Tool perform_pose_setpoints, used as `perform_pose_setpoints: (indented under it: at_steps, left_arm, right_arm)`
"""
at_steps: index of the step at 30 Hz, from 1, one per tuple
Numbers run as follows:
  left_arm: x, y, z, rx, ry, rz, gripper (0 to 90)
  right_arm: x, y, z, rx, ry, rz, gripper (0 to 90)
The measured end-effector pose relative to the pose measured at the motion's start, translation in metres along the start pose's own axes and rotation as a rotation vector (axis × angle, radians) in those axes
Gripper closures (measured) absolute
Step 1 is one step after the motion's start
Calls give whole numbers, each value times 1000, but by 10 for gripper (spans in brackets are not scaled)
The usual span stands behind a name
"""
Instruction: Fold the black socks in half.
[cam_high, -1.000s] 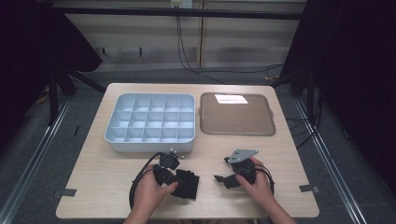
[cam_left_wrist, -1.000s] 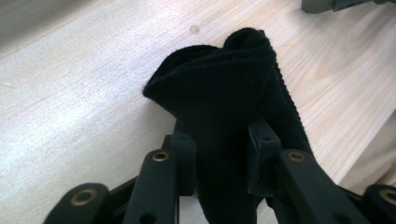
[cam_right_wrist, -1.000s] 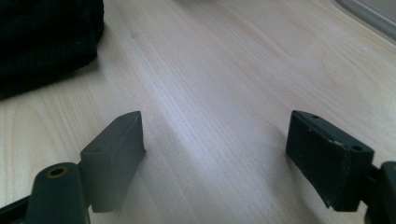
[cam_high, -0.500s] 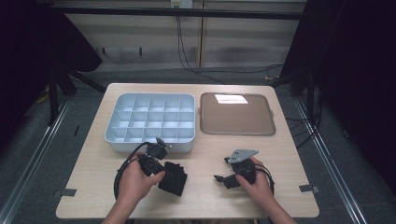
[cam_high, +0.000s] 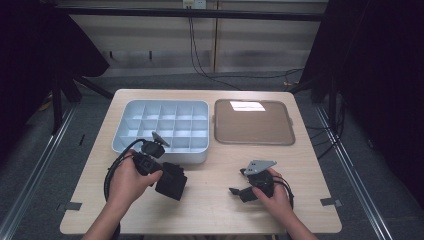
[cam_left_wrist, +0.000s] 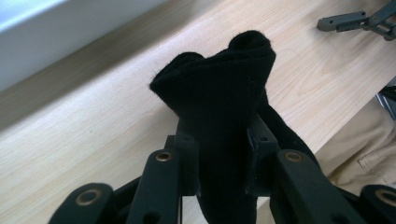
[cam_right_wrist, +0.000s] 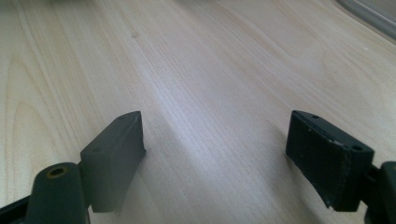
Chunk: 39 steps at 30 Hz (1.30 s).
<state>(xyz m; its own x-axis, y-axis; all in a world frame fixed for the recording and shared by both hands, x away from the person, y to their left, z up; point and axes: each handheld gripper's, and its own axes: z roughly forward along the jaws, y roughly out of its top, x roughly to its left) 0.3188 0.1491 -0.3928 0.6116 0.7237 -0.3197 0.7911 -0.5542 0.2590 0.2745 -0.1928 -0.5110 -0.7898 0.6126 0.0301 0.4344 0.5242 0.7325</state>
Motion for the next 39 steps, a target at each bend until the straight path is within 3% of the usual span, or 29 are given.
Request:
perform_pose_setpoints:
  at_steps: [3, 9, 22, 32, 39]
  left_arm:
    - [4, 3, -9, 4, -4, -5, 715]
    - [11, 8, -27, 2, 29, -12, 715]
    - [25, 12, -65, -33, 60, -35, 714]
    - [44, 16, -81, -55, 72, -66, 714]
    - [65, 19, -88, -79, 83, -92, 714]
  right_arm:
    - [0, 0, 0, 0, 0, 0, 191]
    - [0, 0, 0, 0, 1, -2, 191]
    - [0, 0, 0, -1, 4, -6, 186]
    - [1, 0, 1, 0, 5, -5, 179]
    - [1, 1, 1, 1, 5, -5, 178]
